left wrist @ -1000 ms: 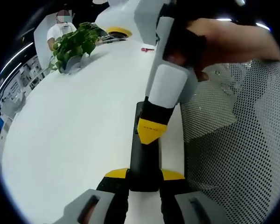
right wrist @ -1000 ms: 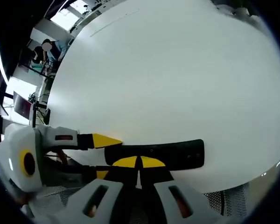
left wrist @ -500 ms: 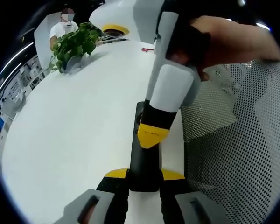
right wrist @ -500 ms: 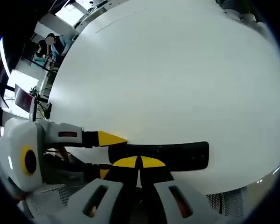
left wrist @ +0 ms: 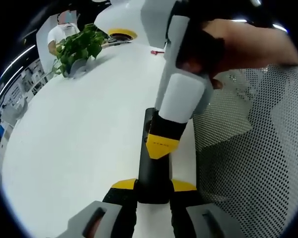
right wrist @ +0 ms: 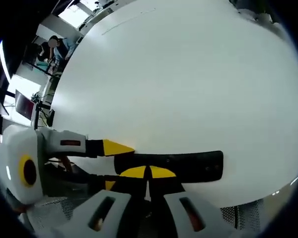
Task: Press the specified remote control buttons in sequence, fully releasing each button before pressing the next.
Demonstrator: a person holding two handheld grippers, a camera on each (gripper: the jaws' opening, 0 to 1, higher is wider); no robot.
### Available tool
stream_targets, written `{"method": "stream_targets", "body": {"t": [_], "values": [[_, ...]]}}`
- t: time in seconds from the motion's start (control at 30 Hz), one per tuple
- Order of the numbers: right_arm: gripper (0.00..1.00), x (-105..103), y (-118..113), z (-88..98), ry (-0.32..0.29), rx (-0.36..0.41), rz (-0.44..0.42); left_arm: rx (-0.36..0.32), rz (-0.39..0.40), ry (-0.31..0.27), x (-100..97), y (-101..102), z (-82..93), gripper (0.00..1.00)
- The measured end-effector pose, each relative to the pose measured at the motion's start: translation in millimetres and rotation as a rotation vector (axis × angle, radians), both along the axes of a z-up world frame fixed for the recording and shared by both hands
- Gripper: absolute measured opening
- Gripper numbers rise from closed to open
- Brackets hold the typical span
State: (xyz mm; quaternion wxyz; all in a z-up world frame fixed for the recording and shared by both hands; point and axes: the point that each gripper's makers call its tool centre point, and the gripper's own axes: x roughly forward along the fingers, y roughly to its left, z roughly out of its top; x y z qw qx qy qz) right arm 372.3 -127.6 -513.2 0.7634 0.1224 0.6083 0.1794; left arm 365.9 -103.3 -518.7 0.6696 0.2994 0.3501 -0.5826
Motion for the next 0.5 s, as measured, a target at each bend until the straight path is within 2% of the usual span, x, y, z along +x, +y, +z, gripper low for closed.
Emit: {"method": "stream_targets", "body": {"t": [0.07,0.13,0.2,0.3,0.4,0.5], "values": [[0.0,0.5,-0.4,-0.4,-0.008,-0.008,-0.016,0.001,0.002,0.001,0.2,-0.2,-0.1,0.25],[0.0,2.1,-0.5,-1.1,-0.026,-0.025,0.009,0.001,0.002,0.0,0.2,-0.2,0.1,0.25],[0.0,3.6,-1.7,-1.9,-0.019,-0.017,0.007,0.001,0.003,0.0,0.4,-0.2,-0.1,0.25],[0.0,1.2,-0.4,-0.1,0.03,0.051,-0.047,0.0,0.003,0.0,0.3,-0.2,0.1,0.25],[0.0,2.8,-2.9,-0.1,0.032,0.056,-0.055,0.0,0.004,-0.001,0.4,-0.1,0.1,0.25],[0.0,8.2,4.0,12.9,-0.019,0.096,-0.062,0.001,0.004,-0.002,0.6,-0.4,-0.2,0.25]]}}
